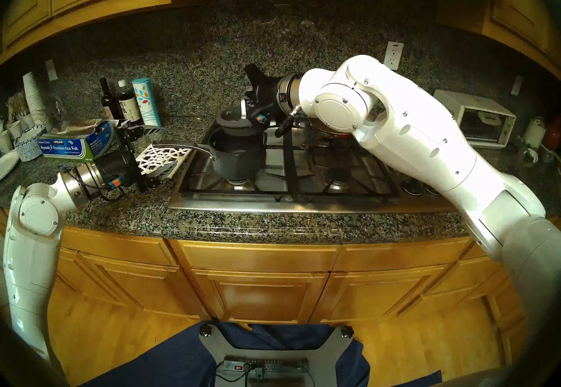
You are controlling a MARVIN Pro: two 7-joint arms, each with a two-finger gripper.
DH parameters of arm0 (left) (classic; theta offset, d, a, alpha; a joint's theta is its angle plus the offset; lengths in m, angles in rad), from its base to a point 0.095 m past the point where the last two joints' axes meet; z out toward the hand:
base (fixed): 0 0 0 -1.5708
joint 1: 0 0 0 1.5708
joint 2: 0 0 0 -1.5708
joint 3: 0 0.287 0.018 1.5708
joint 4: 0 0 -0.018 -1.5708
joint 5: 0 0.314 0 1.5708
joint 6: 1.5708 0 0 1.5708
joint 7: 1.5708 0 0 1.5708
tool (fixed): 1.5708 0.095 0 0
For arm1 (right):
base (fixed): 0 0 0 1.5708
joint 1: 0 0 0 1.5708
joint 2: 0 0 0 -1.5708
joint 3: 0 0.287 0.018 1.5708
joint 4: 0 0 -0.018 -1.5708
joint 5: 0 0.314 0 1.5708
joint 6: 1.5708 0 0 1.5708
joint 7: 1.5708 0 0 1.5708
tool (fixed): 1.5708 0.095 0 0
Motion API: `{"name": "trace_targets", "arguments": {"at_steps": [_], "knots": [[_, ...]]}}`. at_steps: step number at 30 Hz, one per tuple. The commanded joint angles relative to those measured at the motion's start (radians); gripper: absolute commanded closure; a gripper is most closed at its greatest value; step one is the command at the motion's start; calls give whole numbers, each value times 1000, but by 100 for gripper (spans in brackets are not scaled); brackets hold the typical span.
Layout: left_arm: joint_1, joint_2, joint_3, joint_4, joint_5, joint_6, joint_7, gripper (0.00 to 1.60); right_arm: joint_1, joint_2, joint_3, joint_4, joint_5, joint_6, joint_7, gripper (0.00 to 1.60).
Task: Pick up the pot, put it on the stove, take off the pot lid
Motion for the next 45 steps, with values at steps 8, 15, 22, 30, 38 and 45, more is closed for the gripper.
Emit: {"name": "trace_targets", "arguments": {"at_steps": [8, 15, 22, 30, 38, 45], "knots": [[-21, 5, -19, -17, -14, 1, 12, 0, 41, 73, 79, -77, -4, 24, 16, 160], [-21, 5, -19, -17, -14, 1, 12, 0, 22, 128, 95, -132, 0, 43, 41, 160], [-21, 4, -19, -17, -15, 2, 12, 0, 0, 176, 104, -178, 0, 62, 65, 160], [-21, 4, -19, -17, -15, 2, 12, 0, -31, 248, 117, -239, 4, 85, 88, 160], [-21, 4, -19, -17, -14, 1, 12, 0, -73, 346, 141, -324, 14, 123, 116, 160], [-21, 4, -19, -17, -14, 1, 12, 0, -106, 425, 164, -385, 25, 156, 127, 160]]}}
